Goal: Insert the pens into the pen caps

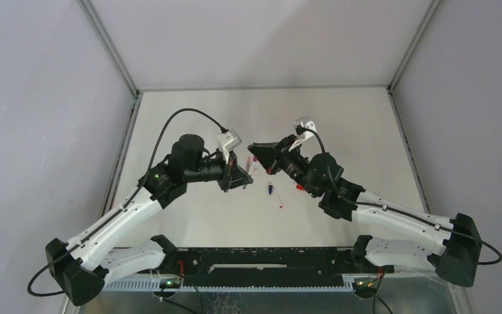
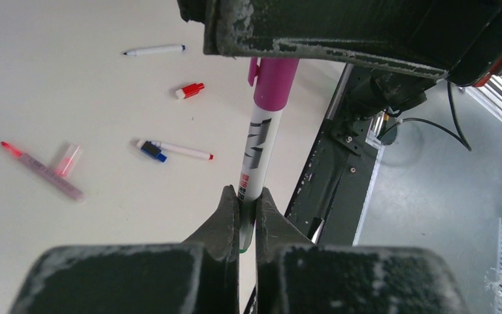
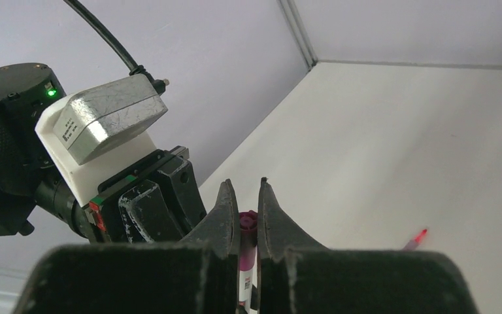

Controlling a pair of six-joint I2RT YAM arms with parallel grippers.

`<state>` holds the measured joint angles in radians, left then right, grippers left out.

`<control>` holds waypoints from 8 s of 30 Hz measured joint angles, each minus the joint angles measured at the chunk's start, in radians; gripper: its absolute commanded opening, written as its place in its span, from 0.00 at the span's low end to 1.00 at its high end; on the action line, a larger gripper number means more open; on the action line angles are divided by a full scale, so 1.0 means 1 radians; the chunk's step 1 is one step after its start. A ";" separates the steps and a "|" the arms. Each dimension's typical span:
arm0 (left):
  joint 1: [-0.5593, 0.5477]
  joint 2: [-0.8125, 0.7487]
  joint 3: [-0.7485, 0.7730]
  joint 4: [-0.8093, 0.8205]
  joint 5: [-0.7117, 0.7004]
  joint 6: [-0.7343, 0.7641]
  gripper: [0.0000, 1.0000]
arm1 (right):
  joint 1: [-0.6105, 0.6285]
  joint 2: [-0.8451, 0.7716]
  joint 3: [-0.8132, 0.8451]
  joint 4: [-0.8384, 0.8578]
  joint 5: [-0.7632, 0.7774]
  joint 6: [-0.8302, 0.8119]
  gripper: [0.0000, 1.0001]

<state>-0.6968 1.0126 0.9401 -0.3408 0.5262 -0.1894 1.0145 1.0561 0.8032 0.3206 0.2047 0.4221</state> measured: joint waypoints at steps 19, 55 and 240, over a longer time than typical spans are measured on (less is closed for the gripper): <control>0.084 -0.259 -0.325 0.240 -0.399 -0.201 0.00 | -0.368 -0.018 0.462 -0.341 -0.255 -0.058 0.75; 0.196 0.428 -0.225 -0.006 -0.606 -0.348 0.54 | -0.192 1.080 0.994 -1.095 -0.057 0.082 0.49; -0.024 -0.534 -0.319 -0.283 -0.627 -0.335 0.00 | -0.310 1.026 0.874 -1.366 -0.215 1.448 0.53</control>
<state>-0.7208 0.4789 0.6212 -0.6235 -0.1009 -0.5243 0.7044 2.0819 1.6775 -1.0458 -0.0101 1.8706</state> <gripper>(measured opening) 0.071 0.544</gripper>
